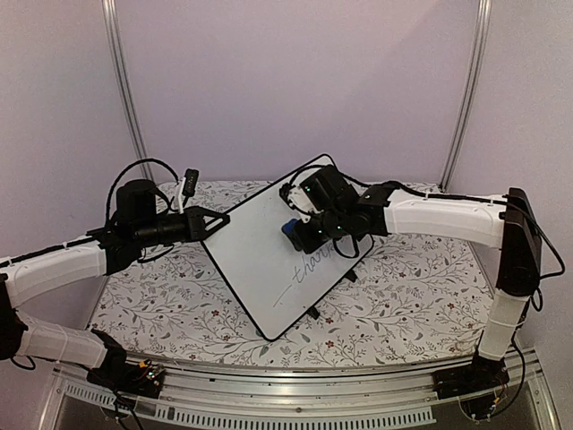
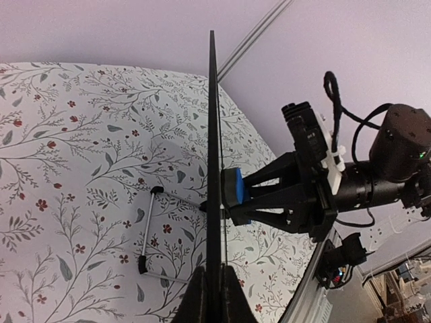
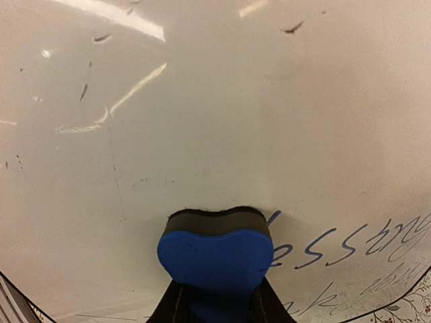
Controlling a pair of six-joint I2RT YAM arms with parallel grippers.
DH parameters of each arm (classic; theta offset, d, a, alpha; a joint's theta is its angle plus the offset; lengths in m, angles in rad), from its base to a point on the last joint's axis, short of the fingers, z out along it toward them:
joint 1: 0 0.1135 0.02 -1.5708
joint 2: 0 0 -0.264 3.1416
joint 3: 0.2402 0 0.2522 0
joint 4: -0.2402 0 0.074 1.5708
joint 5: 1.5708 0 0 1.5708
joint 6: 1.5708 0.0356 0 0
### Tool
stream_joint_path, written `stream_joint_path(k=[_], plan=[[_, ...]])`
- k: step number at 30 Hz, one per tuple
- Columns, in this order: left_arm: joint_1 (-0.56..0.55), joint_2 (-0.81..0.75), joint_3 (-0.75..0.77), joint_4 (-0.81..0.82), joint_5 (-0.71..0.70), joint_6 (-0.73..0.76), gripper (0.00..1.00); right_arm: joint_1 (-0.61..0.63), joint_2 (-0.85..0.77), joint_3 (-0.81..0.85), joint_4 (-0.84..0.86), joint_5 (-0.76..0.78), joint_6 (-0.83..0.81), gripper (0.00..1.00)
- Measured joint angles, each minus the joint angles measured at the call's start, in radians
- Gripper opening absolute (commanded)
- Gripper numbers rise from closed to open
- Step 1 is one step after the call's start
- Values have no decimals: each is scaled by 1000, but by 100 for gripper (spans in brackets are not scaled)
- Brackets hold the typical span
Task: Erase the whiteboard
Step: Erase the whiteboard on the whiteboard stand.
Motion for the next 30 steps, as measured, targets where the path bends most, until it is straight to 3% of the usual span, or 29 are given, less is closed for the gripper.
stream_joint_path(k=[9,12,22,30], plan=[[0,0,0,-6,-5,0,0,4,82,189,-23,-10,-44,0],[0,0,0,-9,-8,0,0,8,79,164,5,-13,-43,0],[0,0,0,-12,-4,-3,0,18,-35,-136,96,-23,14,0],[0,0,0,-8,-2,-3,0,21,-20,-79,23,-24,22,0]])
